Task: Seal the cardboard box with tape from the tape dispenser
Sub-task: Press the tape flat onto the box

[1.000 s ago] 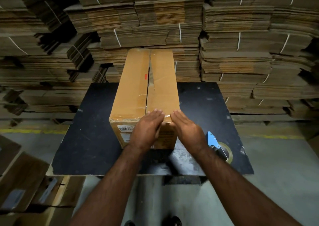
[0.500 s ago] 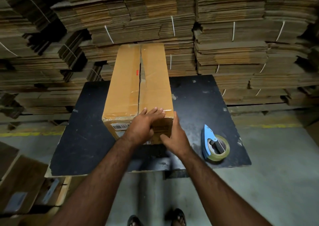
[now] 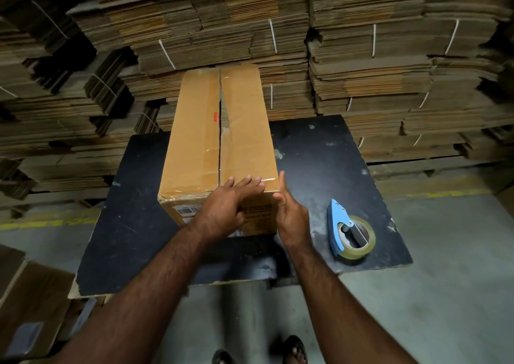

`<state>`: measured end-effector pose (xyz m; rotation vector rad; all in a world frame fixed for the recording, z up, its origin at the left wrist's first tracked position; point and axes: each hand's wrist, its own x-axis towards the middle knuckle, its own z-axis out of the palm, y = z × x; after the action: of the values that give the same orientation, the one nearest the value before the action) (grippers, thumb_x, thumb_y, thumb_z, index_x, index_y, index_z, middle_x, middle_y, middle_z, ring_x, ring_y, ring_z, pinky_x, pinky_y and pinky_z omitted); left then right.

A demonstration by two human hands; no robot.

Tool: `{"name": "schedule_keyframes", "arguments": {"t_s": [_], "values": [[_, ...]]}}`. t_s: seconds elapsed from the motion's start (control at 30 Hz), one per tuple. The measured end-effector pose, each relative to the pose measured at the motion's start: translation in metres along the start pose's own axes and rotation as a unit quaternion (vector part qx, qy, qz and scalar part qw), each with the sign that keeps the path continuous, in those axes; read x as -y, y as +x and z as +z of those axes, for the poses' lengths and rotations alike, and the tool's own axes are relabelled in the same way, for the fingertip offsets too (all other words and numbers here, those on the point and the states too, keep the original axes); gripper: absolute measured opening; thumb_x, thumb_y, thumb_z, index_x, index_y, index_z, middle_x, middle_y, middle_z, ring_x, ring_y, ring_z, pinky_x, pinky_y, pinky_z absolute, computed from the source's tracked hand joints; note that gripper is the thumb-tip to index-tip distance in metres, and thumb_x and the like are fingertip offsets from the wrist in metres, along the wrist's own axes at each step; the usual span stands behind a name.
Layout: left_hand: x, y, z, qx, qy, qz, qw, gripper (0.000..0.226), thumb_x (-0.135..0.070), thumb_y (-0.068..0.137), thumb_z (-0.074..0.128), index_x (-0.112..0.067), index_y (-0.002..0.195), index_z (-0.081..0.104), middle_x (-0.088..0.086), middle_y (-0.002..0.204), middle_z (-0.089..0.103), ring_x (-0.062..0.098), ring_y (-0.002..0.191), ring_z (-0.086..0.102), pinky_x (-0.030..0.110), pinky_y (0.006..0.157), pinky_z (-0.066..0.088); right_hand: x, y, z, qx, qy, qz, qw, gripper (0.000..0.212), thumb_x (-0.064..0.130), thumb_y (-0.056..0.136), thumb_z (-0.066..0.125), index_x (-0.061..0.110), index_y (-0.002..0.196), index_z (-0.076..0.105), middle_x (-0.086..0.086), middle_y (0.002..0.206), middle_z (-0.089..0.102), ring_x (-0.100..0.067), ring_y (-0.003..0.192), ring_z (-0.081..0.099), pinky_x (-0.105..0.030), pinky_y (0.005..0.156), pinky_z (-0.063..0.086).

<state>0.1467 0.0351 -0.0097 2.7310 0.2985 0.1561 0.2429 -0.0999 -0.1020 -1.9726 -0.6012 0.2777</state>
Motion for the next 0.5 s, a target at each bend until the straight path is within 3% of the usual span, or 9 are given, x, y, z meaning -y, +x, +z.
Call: {"name": "schedule_keyframes", "arguments": {"t_s": [0.13,0.23,0.33,0.43,0.5], "values": [[0.0,-0.001,-0.004,0.025,0.001,0.014,1.0,0.079,0.008,0.082,0.057,-0.025,0.15,0.036,-0.009,0.157,0.027,0.007,0.147,0.02,0.033,0.123,0.008,-0.003,-0.006,-0.004,0.035,-0.023,0.027,0.999,0.06,0.055,0.1,0.033,0.037,0.157,0.02,-0.005,0.121,0.067,-0.02,0.105,0.064,-0.025,0.084,0.049],[0.001,-0.002,-0.006,0.039,0.002,0.024,0.999,0.082,0.01,0.08,0.057,-0.024,0.151,0.034,-0.009,0.158,0.025,0.006,0.147,0.019,0.031,0.123,0.006,0.011,-0.021,0.0,-0.007,0.053,0.037,0.998,0.058,0.042,0.105,0.037,0.02,0.157,0.023,-0.002,0.158,0.035,-0.015,0.144,0.035,-0.03,0.116,0.03],[0.006,-0.002,-0.004,0.037,0.002,0.033,0.999,0.085,0.013,0.078,0.056,-0.024,0.151,0.034,-0.008,0.158,0.026,0.007,0.147,0.019,0.026,0.12,0.003,0.054,-0.023,0.021,-0.081,0.252,0.123,0.956,0.059,0.048,0.102,0.031,0.026,0.156,0.026,0.005,0.161,0.029,-0.008,0.145,0.03,-0.033,0.12,0.025],[0.012,0.0,-0.002,0.043,0.008,0.033,0.998,0.088,0.013,0.076,0.059,-0.023,0.152,0.033,-0.008,0.159,0.025,0.006,0.147,0.018,0.024,0.118,0.001,0.079,0.003,0.029,-0.108,0.313,0.221,0.917,0.058,0.06,0.101,0.023,0.035,0.153,0.033,0.007,0.15,0.042,-0.017,0.133,0.045,-0.04,0.112,0.036],[0.014,0.001,-0.002,0.051,0.006,0.034,0.998,0.088,0.01,0.076,0.062,-0.024,0.152,0.034,-0.008,0.159,0.025,0.006,0.147,0.018,0.024,0.119,0.002,0.075,0.027,0.022,-0.104,0.348,0.272,0.891,0.064,0.063,0.101,0.019,0.029,0.151,0.038,0.005,0.147,0.048,-0.02,0.128,0.051,-0.041,0.11,0.039]]}}
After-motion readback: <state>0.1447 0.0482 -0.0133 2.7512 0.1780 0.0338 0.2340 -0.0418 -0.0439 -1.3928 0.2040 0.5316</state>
